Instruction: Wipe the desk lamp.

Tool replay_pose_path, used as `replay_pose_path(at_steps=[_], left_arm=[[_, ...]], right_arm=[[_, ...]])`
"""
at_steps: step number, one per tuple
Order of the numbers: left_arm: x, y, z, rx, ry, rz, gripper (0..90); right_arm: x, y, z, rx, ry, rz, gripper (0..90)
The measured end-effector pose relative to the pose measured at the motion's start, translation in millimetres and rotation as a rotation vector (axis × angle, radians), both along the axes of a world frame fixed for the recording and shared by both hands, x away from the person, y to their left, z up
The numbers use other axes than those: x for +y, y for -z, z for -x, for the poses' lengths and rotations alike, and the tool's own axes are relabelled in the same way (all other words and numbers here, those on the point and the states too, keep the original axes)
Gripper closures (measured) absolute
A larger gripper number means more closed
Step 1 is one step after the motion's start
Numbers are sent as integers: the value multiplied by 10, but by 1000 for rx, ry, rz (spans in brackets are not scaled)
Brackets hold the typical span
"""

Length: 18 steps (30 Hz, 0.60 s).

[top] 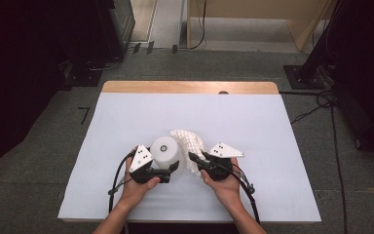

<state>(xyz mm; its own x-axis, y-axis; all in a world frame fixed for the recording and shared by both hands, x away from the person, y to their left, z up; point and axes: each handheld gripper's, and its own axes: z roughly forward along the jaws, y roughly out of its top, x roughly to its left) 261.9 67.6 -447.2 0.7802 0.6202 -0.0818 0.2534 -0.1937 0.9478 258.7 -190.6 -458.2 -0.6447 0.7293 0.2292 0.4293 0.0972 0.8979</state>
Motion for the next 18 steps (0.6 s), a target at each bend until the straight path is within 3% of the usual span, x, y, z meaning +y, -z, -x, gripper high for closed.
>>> replay_pose_path(at_steps=[4,9,13,18], left_arm=[[76,-37,-19,-5,42,27,85],[16,26,-32,7,52,-33,85],[-77,87,-36,16,48,-99,85],[-111,98,-44,14,43,-112,85]], right_arm=[[54,-9,29,-3,-32,-7,772],[105,-73,83,-32,-60,-21,773],[59,-207,125,-83,-63,-52,773],[22,-282,149,-106,-62,-64,774]])
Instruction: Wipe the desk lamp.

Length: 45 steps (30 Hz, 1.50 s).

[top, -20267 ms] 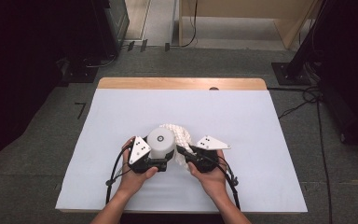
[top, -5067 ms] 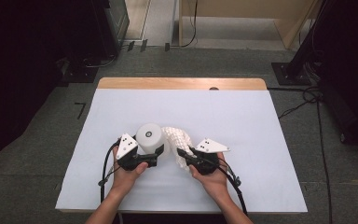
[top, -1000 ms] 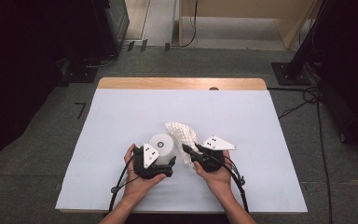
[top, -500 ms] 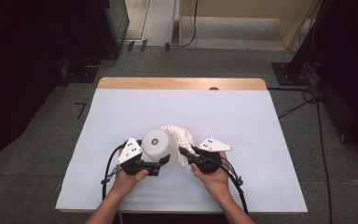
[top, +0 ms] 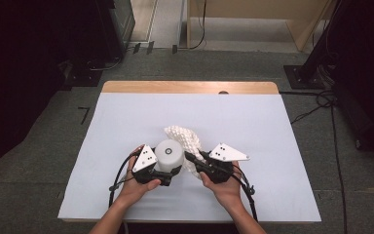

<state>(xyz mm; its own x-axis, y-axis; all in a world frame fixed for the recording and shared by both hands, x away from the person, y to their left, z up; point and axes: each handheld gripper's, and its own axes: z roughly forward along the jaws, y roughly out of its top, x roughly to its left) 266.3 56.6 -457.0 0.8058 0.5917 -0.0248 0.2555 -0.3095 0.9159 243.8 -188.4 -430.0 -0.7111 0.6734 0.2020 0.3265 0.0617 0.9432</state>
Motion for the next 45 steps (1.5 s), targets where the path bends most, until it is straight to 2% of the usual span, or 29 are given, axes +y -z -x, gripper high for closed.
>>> replay_pose_path(at_steps=[6,7,10,13,16,20,24,25,29,32,33,34,38,41,45], left_arm=[[62,-56,-17,-14,-33,25,85],[67,-56,-21,-12,-37,26,85],[67,-33,-39,-16,-52,10,85],[26,9,-40,-36,-69,-25,85],[-10,65,-37,-45,-78,-63,84],[-12,136,-54,-24,-88,-84,84],[-7,135,-53,-2,-97,-70,72],[2,126,-48,8,-112,-48,51],[18,77,1,9,-146,-13,26],[-44,54,31,6,-194,-41,26],[-69,58,41,4,-203,-58,26],[-114,71,56,0,-233,-81,26],[-188,82,86,-10,-306,-105,48],[-148,72,68,9,-290,-86,79],[-151,77,74,5,-291,-87,80]], right_arm=[[86,248,-77,94,16,58,775],[106,281,-80,98,18,66,775],[116,277,-84,90,16,65,775],[79,244,-88,77,27,60,775],[24,245,-106,83,51,62,775],[-12,268,-124,92,65,66,775],[-42,276,-137,93,73,66,775],[-54,279,-141,93,75,68,774],[-81,297,-159,99,89,66,772],[-85,298,-167,95,93,65,772],[-81,298,-164,97,91,65,772],[-77,301,-161,97,89,68,772],[-54,312,-148,99,84,74,772],[-43,316,-142,101,81,75,771],[-29,326,-143,104,76,81,771]])
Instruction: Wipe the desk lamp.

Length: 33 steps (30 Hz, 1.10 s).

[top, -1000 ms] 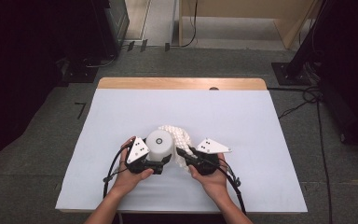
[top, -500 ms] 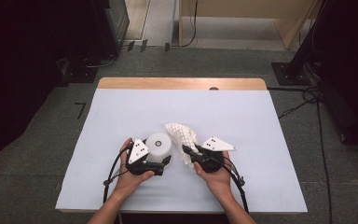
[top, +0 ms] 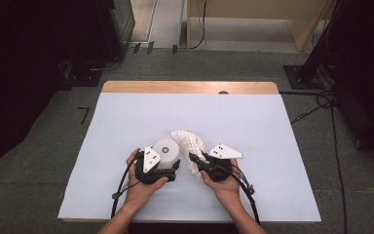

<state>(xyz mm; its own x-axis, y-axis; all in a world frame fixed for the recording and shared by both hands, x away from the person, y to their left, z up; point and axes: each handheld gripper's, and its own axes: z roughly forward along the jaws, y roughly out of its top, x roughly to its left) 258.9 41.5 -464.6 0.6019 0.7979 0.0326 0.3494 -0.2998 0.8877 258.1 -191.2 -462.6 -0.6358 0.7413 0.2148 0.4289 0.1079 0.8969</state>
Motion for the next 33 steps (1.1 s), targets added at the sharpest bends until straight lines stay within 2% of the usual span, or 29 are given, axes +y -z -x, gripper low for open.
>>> replay_pose_path(at_steps=[5,10,13,14,17,19,23,29,33], left_arm=[[0,23,-9,15,-6,10,74],[24,13,-14,4,6,18,84],[98,-38,-40,7,30,69,85],[133,-70,-53,11,54,98,85],[203,-135,-65,4,112,149,85],[224,-159,-75,5,145,160,85],[204,-149,-67,5,183,128,86],[102,-87,-56,14,208,67,85],[90,-102,-50,8,206,75,86]], right_arm=[[15,8,9,6,-1,3,771],[5,2,7,1,-1,-1,771],[20,8,11,3,-10,0,772],[29,12,12,1,-14,0,772],[68,26,23,9,-30,3,773],[98,22,36,11,-46,-5,774],[136,-46,81,-16,-72,-28,775],[78,-245,139,-99,-75,-50,774],[45,-261,129,-96,-73,-53,774]])
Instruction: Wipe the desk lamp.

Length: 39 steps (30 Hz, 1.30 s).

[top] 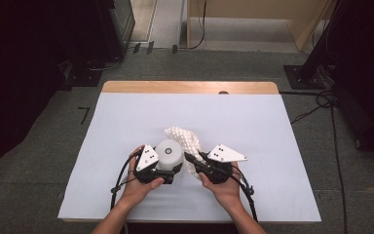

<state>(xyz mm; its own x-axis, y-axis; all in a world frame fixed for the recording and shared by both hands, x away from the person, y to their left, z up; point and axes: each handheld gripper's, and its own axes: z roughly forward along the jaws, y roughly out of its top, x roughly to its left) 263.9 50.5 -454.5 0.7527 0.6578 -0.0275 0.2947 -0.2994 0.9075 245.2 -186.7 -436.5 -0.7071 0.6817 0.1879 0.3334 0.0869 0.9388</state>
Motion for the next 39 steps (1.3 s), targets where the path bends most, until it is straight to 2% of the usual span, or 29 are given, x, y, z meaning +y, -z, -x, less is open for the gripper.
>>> replay_pose_path(at_steps=[7,10,12,16,18,20,24,26,27,29,31,33,34,35,36,37,39], left_arm=[[77,-73,-12,-24,-17,40,86],[71,-50,-26,-13,-9,33,86],[37,-12,-28,-6,2,12,86],[-25,64,-31,-23,2,-37,85],[-42,102,-37,-31,-6,-54,85],[-44,132,-49,-29,-12,-65,85],[-27,145,-59,-25,-14,-50,84],[-23,144,-35,-39,-60,-36,49],[-19,138,-22,-36,-81,-31,0],[-34,144,40,-18,-132,-12,0],[-97,172,111,-29,-184,-36,0],[-199,204,170,-21,-225,-65,0],[-267,221,186,-21,-273,-97,0],[-314,231,188,-19,-300,-116,0],[-331,229,192,-23,-319,-119,8],[-322,214,187,-25,-323,-107,72],[-261,183,150,3,-281,-84,81]], right_arm=[[86,257,-93,115,10,71,775],[97,241,-83,111,9,66,775],[70,180,-71,88,8,39,775],[-1,48,-41,35,10,2,774],[-40,21,-42,25,21,-7,775],[-74,28,-60,30,33,-8,775],[-109,83,-95,49,54,0,775],[-100,105,-98,60,57,3,775],[-98,117,-100,64,56,8,775],[-91,138,-108,69,56,13,775],[-88,167,-121,71,61,20,774],[-85,182,-127,77,61,23,774],[-82,189,-126,85,61,23,774],[-80,199,-131,81,62,29,774],[-76,209,-132,81,64,32,774],[-71,216,-128,90,60,31,774],[-67,231,-127,89,58,37,774]])
